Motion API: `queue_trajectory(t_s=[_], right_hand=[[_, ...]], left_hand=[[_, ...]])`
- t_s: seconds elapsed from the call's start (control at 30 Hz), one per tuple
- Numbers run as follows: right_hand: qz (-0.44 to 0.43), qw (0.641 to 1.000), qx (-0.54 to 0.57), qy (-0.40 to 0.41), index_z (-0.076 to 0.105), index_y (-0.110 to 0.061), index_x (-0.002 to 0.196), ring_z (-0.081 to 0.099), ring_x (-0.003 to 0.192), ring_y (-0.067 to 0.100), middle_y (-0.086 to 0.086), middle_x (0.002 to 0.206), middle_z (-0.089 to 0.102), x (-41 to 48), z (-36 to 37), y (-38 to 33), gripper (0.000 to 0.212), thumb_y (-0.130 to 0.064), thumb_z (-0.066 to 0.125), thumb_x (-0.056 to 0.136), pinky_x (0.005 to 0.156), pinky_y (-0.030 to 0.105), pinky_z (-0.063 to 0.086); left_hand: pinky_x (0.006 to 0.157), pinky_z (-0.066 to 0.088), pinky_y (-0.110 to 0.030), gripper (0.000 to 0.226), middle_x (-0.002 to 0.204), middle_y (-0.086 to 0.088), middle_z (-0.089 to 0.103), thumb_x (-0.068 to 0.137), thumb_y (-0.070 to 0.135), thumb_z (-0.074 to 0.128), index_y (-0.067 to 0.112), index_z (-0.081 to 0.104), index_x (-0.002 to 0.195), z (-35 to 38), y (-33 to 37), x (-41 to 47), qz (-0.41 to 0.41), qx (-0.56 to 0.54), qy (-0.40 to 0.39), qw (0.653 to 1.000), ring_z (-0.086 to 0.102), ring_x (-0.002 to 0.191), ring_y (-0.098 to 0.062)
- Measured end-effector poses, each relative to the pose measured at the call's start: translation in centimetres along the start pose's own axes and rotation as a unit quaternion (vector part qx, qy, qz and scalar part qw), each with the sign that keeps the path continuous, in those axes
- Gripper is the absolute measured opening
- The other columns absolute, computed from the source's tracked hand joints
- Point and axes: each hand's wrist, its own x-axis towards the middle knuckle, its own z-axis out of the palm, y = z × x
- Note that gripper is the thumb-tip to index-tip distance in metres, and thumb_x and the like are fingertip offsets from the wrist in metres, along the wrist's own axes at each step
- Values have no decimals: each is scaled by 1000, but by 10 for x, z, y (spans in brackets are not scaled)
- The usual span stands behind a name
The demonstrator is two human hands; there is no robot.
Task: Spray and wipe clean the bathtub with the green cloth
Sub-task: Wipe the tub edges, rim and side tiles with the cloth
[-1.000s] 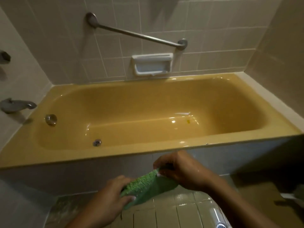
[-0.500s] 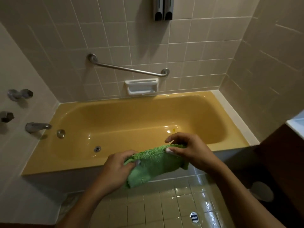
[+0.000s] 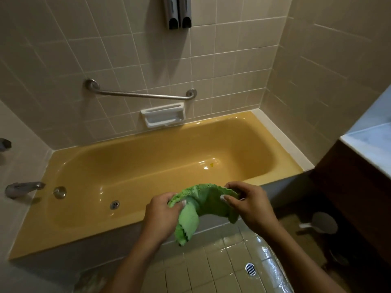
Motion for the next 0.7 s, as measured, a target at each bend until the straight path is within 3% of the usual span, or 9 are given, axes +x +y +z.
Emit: queue_trajectory(t_s=[0.1, 0.17, 0.23, 0.33, 0.47, 0.6, 0.7], right_hand=[[-67, 995, -48, 55, 75, -30, 106, 70, 82, 6, -10, 93, 72, -5, 15, -9, 26, -15, 79, 86, 68, 26, 61], [-115, 985, -114, 62, 75, -28, 111, 68, 89, 1, -14, 98, 72, -7, 22, -9, 26, -16, 78, 87, 76, 27, 61], [-163, 970, -152, 96, 77, -26, 110, 68, 88, 0, -14, 99, 74, -7, 24, -4, 26, -14, 79, 87, 76, 28, 61], [-216, 946, -204, 133, 78, -26, 108, 70, 84, 0, -12, 96, 76, -6, 27, -5, 24, -18, 78, 86, 71, 32, 62], [-183, 940, -256, 134, 73, -32, 117, 68, 86, 6, -12, 99, 76, -8, 26, -13, 29, -34, 63, 89, 71, 36, 60], [-97, 967, -202, 122, 73, -34, 120, 67, 100, -1, -17, 110, 74, -20, 11, -4, 30, -22, 66, 93, 84, 27, 58], [-49, 953, -176, 243, 75, -35, 113, 61, 106, -10, -23, 112, 70, -30, -4, 6, 35, -10, 74, 89, 90, 15, 53]], left_hand=[[57, 58, -30, 12, 77, 0, 78, 102, 18, 65, 16, 76, 100, 18, 19, 8, -50, -178, -48, 982, 75, 72, -14], [70, 63, -37, 21, 91, -9, 80, 105, 23, 59, 9, 73, 110, 24, 37, 14, -92, -323, -116, 935, 77, 86, -22], [85, 63, -48, 30, 102, -15, 79, 105, 29, 57, 5, 73, 113, 27, 48, 24, -101, -391, -165, 900, 76, 96, -29], [91, 61, -52, 33, 107, -16, 78, 99, 32, 64, 5, 72, 118, 37, 52, 45, -99, -383, -201, 896, 74, 103, -32], [79, 61, -47, 32, 115, -20, 75, 95, 23, 70, 7, 71, 123, 55, 50, 66, -119, -379, -268, 878, 70, 109, -39], [75, 62, -44, 28, 109, -21, 77, 97, 8, 64, 4, 67, 125, 70, 49, 77, -150, -376, -303, 863, 74, 95, -35], [77, 64, -46, 29, 111, -23, 76, 98, 4, 61, 2, 65, 126, 81, 53, 77, -163, -383, -344, 842, 75, 91, -33]])
